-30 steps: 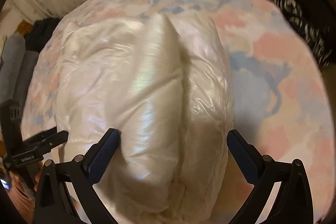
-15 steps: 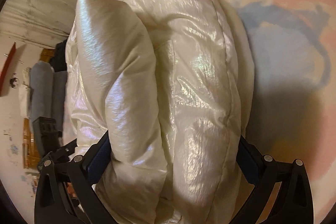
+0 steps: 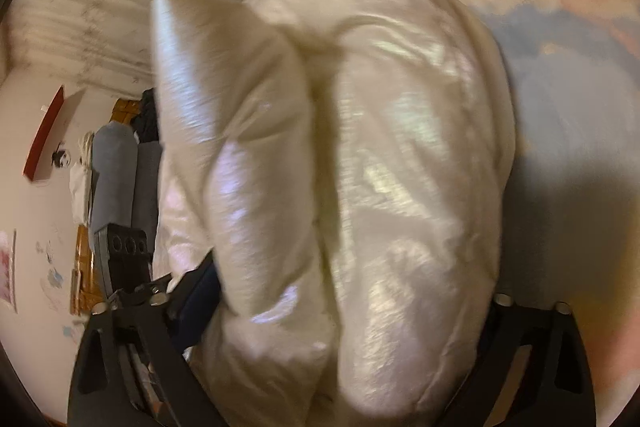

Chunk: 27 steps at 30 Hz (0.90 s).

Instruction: Fold large clothes

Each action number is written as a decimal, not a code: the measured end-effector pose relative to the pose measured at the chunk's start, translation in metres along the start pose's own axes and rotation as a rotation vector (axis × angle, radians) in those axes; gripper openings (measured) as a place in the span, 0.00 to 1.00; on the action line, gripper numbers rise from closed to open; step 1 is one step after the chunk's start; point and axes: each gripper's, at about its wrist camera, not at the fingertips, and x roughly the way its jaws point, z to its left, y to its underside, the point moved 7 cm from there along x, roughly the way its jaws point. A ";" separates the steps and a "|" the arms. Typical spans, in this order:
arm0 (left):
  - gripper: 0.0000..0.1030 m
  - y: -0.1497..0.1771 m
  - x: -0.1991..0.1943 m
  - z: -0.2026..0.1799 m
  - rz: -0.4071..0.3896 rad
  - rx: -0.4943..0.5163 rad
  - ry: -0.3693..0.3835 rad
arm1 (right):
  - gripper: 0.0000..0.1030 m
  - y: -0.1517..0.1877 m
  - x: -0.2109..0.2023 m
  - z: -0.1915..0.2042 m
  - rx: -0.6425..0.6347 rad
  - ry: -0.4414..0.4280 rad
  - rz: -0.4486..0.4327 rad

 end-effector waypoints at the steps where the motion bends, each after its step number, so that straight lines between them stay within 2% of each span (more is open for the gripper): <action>1: 0.89 0.002 -0.003 -0.006 -0.016 0.037 -0.020 | 0.78 0.002 -0.005 0.005 -0.023 -0.005 -0.014; 3: 0.82 0.007 -0.009 -0.015 -0.039 0.096 -0.048 | 0.69 0.005 -0.016 0.017 -0.071 0.005 -0.038; 5: 0.78 0.011 -0.018 -0.024 -0.069 0.143 -0.083 | 0.60 0.009 -0.024 0.029 -0.108 0.011 -0.056; 9: 0.69 0.016 -0.040 -0.032 -0.130 0.194 -0.127 | 0.53 0.018 -0.030 0.073 -0.173 -0.014 -0.089; 13: 0.66 0.020 -0.068 -0.039 -0.182 0.223 -0.160 | 0.52 0.021 -0.036 0.116 -0.250 -0.033 -0.121; 17: 0.61 0.011 -0.105 -0.030 -0.228 0.206 -0.172 | 0.52 0.019 -0.032 0.154 -0.312 -0.029 -0.126; 24: 0.60 -0.015 -0.180 0.003 -0.305 0.218 -0.213 | 0.51 -0.001 0.002 0.216 -0.379 -0.064 -0.129; 27: 0.60 -0.033 -0.222 0.042 -0.331 0.221 -0.233 | 0.50 -0.017 0.017 0.245 -0.410 -0.084 -0.128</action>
